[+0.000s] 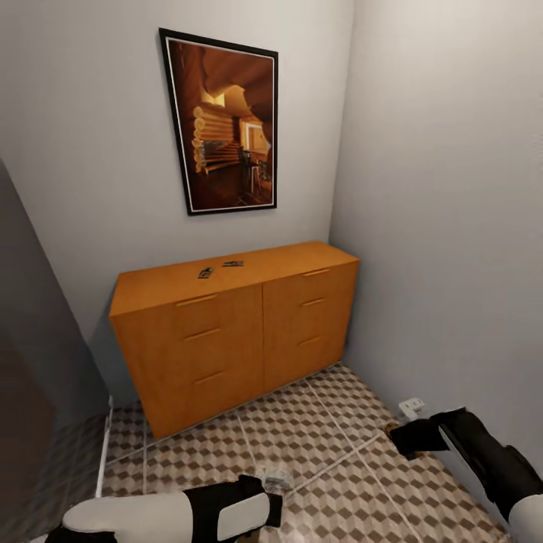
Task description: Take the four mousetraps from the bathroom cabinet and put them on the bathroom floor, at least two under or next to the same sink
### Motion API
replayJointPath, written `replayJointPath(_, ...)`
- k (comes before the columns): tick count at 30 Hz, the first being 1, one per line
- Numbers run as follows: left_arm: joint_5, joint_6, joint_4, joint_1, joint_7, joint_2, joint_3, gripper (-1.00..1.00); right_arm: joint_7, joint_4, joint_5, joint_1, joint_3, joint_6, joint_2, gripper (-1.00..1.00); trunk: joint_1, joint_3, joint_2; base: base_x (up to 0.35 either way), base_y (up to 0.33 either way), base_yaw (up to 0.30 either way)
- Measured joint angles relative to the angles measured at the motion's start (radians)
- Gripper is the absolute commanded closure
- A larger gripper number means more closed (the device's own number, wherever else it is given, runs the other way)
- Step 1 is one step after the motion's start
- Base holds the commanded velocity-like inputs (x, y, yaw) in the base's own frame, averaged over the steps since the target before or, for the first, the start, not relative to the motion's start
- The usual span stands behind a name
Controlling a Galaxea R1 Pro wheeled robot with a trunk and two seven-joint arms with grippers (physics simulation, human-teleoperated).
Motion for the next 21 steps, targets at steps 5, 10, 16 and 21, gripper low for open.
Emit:
replayJointPath(5,0.004,-0.123,0.094,0.104,-0.083,0.005,-0.107,1.00,-0.105,0.413,0.058,0.012,0.001,-0.352,0.066,1.00,0.000,0.000,0.000,-0.327,0.000,0.000)
replayJointPath(10,0.001,-0.255,0.163,0.190,-0.153,0.068,-0.134,1.00,-0.272,0.808,0.059,0.013,0.000,-0.682,0.142,1.00,0.000,0.000,0.000,-0.233,0.000,0.000)
replayJointPath(16,0.004,-0.265,0.262,0.264,-0.310,0.085,-0.136,1.00,-0.353,0.888,0.057,0.063,-0.002,-0.758,0.154,1.00,0.000,0.003,0.000,-0.066,0.000,0.178)
replayJointPath(21,0.005,-0.265,0.281,0.276,-0.344,0.088,-0.136,1.00,-0.477,0.891,0.057,0.113,-0.002,-0.820,0.188,1.00,0.000,0.005,0.000,-0.003,0.000,0.272)
